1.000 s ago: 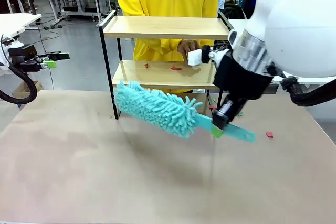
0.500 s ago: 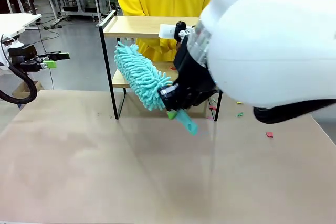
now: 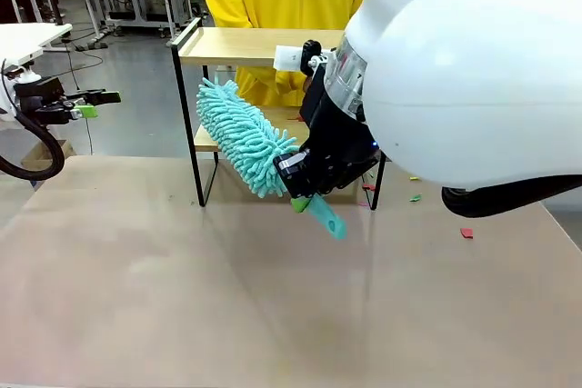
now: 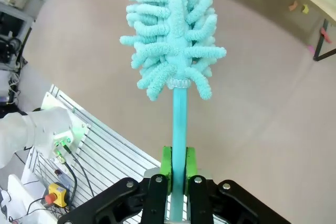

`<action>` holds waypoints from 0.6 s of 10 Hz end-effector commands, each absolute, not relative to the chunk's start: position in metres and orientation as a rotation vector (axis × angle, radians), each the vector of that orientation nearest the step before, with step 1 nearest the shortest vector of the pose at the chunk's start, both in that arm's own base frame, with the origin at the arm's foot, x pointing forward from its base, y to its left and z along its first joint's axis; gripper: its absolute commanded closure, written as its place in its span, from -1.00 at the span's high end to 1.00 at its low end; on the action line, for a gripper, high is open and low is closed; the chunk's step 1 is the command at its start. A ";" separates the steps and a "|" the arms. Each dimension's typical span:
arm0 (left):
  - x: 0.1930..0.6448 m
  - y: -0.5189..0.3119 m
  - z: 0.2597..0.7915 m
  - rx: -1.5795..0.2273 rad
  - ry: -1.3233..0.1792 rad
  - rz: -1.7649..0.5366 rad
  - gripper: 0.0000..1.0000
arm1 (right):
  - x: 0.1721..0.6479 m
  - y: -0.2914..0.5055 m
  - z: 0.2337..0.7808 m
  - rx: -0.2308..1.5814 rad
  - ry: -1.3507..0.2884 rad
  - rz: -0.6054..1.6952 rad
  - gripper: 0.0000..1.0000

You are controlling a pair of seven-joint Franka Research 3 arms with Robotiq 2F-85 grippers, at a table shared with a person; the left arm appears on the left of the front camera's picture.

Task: Clean the shelf.
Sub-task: Clean the specific section of the Shelf indicated by the human with the Duster.

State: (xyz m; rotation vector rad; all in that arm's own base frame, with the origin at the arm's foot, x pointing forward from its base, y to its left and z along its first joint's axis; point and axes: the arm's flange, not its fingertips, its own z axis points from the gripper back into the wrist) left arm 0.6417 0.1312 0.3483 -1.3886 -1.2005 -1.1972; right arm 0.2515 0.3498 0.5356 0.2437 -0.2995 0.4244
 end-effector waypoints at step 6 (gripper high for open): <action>0.639 0.131 0.349 -1.382 -1.205 -1.215 1.00 | 0.326 0.477 0.539 0.217 -0.340 0.058 -0.74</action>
